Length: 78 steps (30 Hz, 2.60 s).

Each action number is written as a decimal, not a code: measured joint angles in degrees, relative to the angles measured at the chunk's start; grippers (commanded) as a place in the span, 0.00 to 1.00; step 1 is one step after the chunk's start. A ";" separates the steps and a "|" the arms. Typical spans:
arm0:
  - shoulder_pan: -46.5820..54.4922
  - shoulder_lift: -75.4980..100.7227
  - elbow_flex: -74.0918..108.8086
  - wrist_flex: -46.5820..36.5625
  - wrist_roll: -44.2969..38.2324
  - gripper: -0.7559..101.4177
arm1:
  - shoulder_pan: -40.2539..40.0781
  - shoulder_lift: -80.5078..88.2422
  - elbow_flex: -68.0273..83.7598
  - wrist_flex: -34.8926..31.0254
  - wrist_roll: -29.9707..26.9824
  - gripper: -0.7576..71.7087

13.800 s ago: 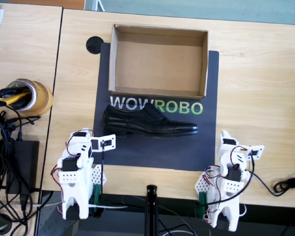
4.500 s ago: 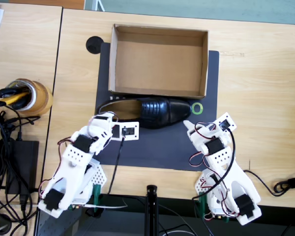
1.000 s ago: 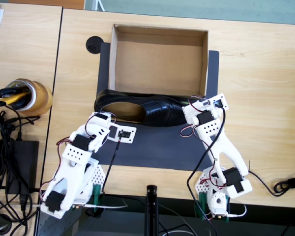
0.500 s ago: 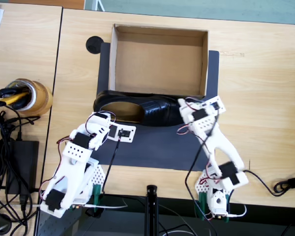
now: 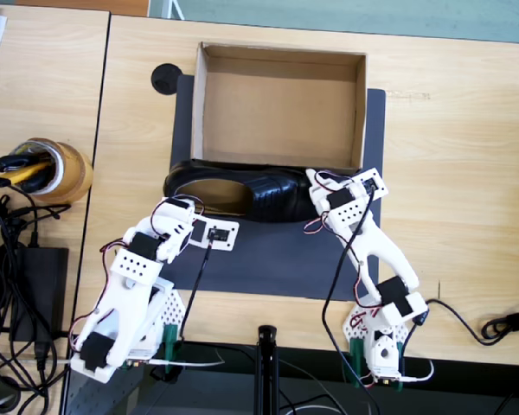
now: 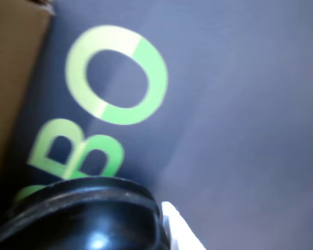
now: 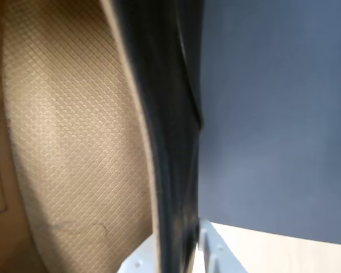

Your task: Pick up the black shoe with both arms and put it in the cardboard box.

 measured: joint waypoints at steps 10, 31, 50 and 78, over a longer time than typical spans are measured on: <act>-0.09 -0.09 0.18 0.18 -0.09 0.01 | 0.09 4.75 1.05 -0.18 0.35 0.01; -2.02 1.49 -3.25 -0.53 0.79 0.01 | 1.85 13.80 1.67 5.36 -2.46 0.45; -2.37 2.11 3.08 -7.21 1.93 0.01 | -1.41 4.75 -0.26 8.88 -3.69 0.71; -3.34 -1.41 3.25 -5.36 1.58 0.01 | 2.72 2.55 -7.73 14.59 -6.50 0.71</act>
